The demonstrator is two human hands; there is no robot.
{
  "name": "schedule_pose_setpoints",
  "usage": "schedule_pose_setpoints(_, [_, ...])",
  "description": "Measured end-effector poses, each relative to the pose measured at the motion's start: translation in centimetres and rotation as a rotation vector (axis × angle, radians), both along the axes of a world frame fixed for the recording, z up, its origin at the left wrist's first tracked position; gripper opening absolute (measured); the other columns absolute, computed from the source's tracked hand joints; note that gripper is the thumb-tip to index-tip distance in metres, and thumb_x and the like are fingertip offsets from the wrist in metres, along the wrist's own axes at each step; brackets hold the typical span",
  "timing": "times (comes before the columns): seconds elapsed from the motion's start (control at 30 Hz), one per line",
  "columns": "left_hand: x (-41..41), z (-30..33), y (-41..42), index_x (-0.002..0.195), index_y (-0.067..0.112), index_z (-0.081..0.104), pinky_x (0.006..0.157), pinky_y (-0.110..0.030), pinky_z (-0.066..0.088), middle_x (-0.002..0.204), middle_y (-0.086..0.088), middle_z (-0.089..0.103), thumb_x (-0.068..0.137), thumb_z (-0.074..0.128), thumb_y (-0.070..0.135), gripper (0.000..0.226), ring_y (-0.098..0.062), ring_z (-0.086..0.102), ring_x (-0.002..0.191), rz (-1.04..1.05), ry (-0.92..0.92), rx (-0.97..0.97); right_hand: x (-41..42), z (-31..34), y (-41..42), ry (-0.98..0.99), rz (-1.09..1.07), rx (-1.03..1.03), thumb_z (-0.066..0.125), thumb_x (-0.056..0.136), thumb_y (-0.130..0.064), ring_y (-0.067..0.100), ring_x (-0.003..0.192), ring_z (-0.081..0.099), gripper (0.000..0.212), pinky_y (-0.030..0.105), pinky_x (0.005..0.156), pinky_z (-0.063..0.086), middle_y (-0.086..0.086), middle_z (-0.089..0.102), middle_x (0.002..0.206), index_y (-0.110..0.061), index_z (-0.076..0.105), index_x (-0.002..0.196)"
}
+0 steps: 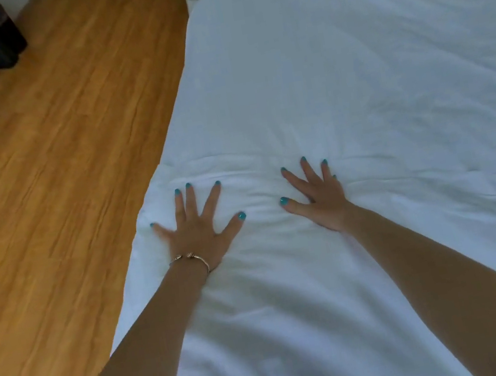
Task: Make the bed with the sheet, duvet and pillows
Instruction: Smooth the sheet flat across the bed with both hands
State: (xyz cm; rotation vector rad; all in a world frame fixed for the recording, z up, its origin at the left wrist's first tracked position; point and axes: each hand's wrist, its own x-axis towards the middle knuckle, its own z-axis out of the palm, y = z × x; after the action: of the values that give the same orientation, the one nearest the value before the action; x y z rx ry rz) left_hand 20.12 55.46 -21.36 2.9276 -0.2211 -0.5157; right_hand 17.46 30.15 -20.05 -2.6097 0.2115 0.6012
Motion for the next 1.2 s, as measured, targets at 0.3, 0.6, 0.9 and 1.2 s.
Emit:
schedule_pose_setpoints(0.3, [1.5, 3.3, -2.5, 0.138, 0.044, -0.034, 0.104, -0.076, -0.003, 0.157, 0.001, -0.027, 0.084, -0.005, 0.075, 0.069, -0.026, -0.024, 0.145, 0.020, 0.142, 0.272, -5.8, 1.4, 2.8, -0.206, -0.082, -0.381, 0.007, 0.097, -0.059, 0.022, 0.150, -0.002, 0.062, 0.057, 0.116, -0.003, -0.007, -0.001, 0.163, -0.035, 0.007, 0.154])
schedule_pose_setpoints(0.6, [-17.6, 1.8, -8.6, 0.148, 0.051, 0.006, 0.104, -0.074, -0.007, 0.162, -0.002, -0.002, 0.084, 0.021, 0.076, 0.070, -0.033, -0.007, 0.148, -0.173, -0.030, 0.023, -23.0, 1.2, -7.9, 0.011, -0.328, -0.544, -0.002, 0.094, -0.062, 0.022, 0.150, -0.008, 0.059, 0.059, 0.116, 0.001, -0.009, -0.014, 0.162, -0.047, -0.019, 0.148])
schedule_pose_setpoints(0.9, [-27.9, 3.2, -14.0, 0.145, 0.045, 0.032, 0.097, -0.080, 0.006, 0.160, -0.003, 0.018, 0.083, 0.037, 0.066, 0.066, -0.031, 0.012, 0.147, -0.392, 0.072, -0.033, -27.0, 1.7, -4.9, 0.032, -0.175, -0.345, 0.008, 0.097, -0.058, 0.021, 0.151, 0.002, 0.058, 0.063, 0.113, 0.004, -0.014, -0.005, 0.161, -0.046, -0.007, 0.151])
schedule_pose_setpoints(1.2, [-28.1, 2.7, -13.1, 0.144, 0.058, 0.002, 0.098, -0.077, -0.004, 0.161, 0.006, -0.013, 0.078, 0.026, 0.081, 0.074, -0.027, -0.014, 0.147, -0.289, 0.208, 0.176, -32.7, 4.4, -12.9, 0.257, -0.605, -0.430, 0.006, 0.089, -0.074, 0.033, 0.145, -0.023, 0.066, 0.070, 0.108, 0.004, -0.009, -0.025, 0.159, -0.052, -0.021, 0.145])
